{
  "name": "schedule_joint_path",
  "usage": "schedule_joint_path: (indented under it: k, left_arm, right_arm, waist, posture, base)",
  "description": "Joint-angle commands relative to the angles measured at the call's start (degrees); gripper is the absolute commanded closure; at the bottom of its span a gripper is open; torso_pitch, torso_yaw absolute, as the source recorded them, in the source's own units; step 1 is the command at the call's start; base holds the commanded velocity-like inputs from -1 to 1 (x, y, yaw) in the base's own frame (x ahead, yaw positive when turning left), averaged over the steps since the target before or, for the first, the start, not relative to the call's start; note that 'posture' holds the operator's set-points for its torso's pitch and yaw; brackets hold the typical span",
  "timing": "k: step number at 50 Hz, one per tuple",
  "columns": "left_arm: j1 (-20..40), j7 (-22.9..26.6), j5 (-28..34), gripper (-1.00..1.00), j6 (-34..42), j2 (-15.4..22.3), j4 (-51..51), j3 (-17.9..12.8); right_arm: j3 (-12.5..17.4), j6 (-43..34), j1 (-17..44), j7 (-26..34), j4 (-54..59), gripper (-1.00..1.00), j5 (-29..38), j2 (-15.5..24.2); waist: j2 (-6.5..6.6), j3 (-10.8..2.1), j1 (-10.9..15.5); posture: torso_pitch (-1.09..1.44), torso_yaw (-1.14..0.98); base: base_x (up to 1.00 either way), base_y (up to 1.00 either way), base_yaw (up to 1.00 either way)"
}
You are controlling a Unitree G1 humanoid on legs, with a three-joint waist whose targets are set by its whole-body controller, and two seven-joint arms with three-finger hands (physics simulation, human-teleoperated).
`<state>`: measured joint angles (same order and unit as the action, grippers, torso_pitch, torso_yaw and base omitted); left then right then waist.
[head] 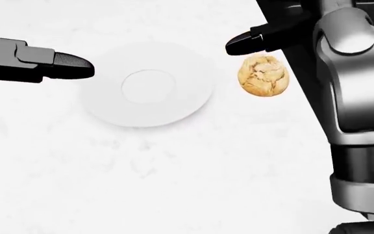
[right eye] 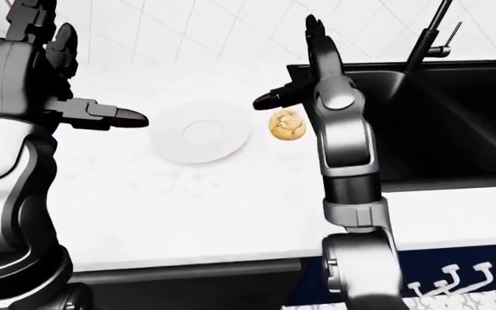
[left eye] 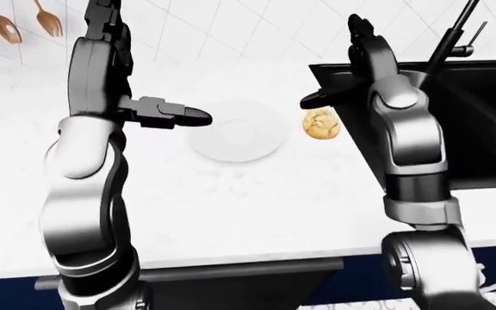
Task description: Place the pastries on the plates.
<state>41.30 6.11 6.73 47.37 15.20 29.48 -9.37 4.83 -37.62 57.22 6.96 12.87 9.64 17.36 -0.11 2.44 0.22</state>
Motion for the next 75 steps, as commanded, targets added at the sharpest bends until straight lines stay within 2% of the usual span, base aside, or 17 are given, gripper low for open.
schedule_joint_path:
  k: [1,12,19,28,43,44,45,46,47,49,55,58,62,64,65,75]
  left_arm:
    - [1.2,-0.9,-0.7,-1.0,-1.6,0.6,1.3,0.0]
    - [0.4,-0.8,-1.0,-1.0,-1.6,1.5,1.6,0.1]
    - [1.2,-0.7,-1.2,-1.0,-1.2,1.7,1.2,0.0]
    - [1.1,-0.7,-0.9,-1.0,-1.7,1.7,0.8,0.2]
    - [-0.5,-0.4,-0.7,-1.0,-1.6,1.8,2.2,-0.3]
    - [-0.5,-0.4,-0.7,-1.0,-1.5,1.9,2.4,-0.4]
    - [-0.6,-0.3,-0.7,-1.0,-1.4,1.9,2.6,-0.4]
    - [-0.7,-0.3,-0.7,-1.0,-1.3,1.9,2.7,-0.4]
    - [-0.7,-0.2,-0.7,-1.0,-1.3,2.0,2.8,-0.4]
    - [-0.7,-0.1,-0.7,-1.0,-1.1,2.1,3.0,-0.5]
    - [-0.7,-0.1,-0.3,-1.0,-1.0,2.2,2.7,-0.5]
    - [-0.4,-0.2,0.0,-1.0,-1.2,2.3,2.3,-0.5]
    - [0.2,-0.2,0.0,-1.0,-1.0,2.5,2.0,-0.5]
    - [0.6,-0.2,0.1,-1.0,-0.9,2.6,1.9,-0.4]
    - [0.7,-0.2,0.2,-1.0,-0.9,2.5,1.9,-0.4]
    - [0.5,0.1,0.3,-1.0,-0.1,2.8,2.9,-0.6]
  right_arm:
    - [0.6,5.2,2.7,0.2,2.9,-1.0,2.3,0.8]
    - [-0.1,15.7,5.2,3.2,23.0,-1.0,7.5,1.2]
    - [-0.4,15.9,5.4,5.8,25.8,-1.0,10.2,1.2]
    - [-0.7,18.5,6.3,6.0,31.1,-1.0,12.0,0.3]
    - [-1.2,19.4,5.7,6.5,33.4,-1.0,14.5,-0.3]
    - [-1.3,19.4,5.7,6.4,33.5,-0.98,14.8,-0.2]
    - [-1.2,19.3,5.6,6.3,33.5,-0.69,14.9,-0.2]
    - [-1.2,19.4,5.5,6.4,33.4,-0.65,15.1,-0.2]
    - [-1.1,19.2,5.3,6.3,33.4,-0.46,15.2,-0.2]
    - [-1.1,19.0,5.1,6.3,33.4,-0.36,15.4,-0.2]
    - [-1.1,18.9,5.0,6.2,33.5,-0.17,15.7,-0.2]
    - [-1.3,18.9,5.0,6.6,33.3,0.01,16.1,-0.1]
    - [-1.4,18.6,4.8,7.1,32.6,0.11,16.7,0.0]
    - [-2.8,19.7,4.7,7.1,32.8,0.15,19.7,0.8]
    - [-2.0,19.5,4.8,7.4,32.6,0.15,19.1,0.3]
    - [-1.6,18.3,6.6,8.9,28.0,0.35,20.3,-0.1]
  waist:
    - [0.17,-1.55,-0.1]
    - [0.41,-1.82,-0.1]
    - [0.34,-1.68,0.0]
    - [0.24,-1.72,0.0]
    - [0.21,-1.71,0.2]
    - [0.21,-1.74,0.2]
    - [0.22,-1.76,0.2]
    - [0.22,-1.78,0.2]
    - [0.22,-1.78,0.2]
    - [0.23,-1.77,0.2]
    - [0.23,-1.87,0.2]
    - [0.23,-1.96,0.1]
    - [0.2,-2.06,0.1]
    - [0.19,-2.07,0.1]
    - [0.2,-2.06,0.1]
    - [0.36,-2.06,0.0]
  posture:
    - [0.0,0.0]
    - [0.0,0.0]
    - [0.0,0.0]
    - [0.0,0.0]
    - [0.0,0.0]
    - [0.0,0.0]
    - [0.0,0.0]
    - [0.0,0.0]
    - [0.0,0.0]
    - [0.0,0.0]
    - [0.0,0.0]
    - [0.0,0.0]
    - [0.0,0.0]
    - [0.0,0.0]
    - [0.0,0.0]
    - [0.0,0.0]
  base:
    - [0.0,0.0,0.0]
    - [0.0,0.0,0.0]
    - [0.0,0.0,0.0]
    - [0.0,0.0,0.0]
    - [0.0,0.0,0.0]
    - [0.0,0.0,0.0]
    - [0.0,0.0,0.0]
    - [0.0,0.0,0.0]
    - [0.0,0.0,0.0]
    - [0.0,0.0,0.0]
    - [0.0,0.0,0.0]
    - [0.0,0.0,0.0]
    - [0.0,0.0,0.0]
    - [0.0,0.0,0.0]
    - [0.0,0.0,0.0]
    - [0.0,0.0,0.0]
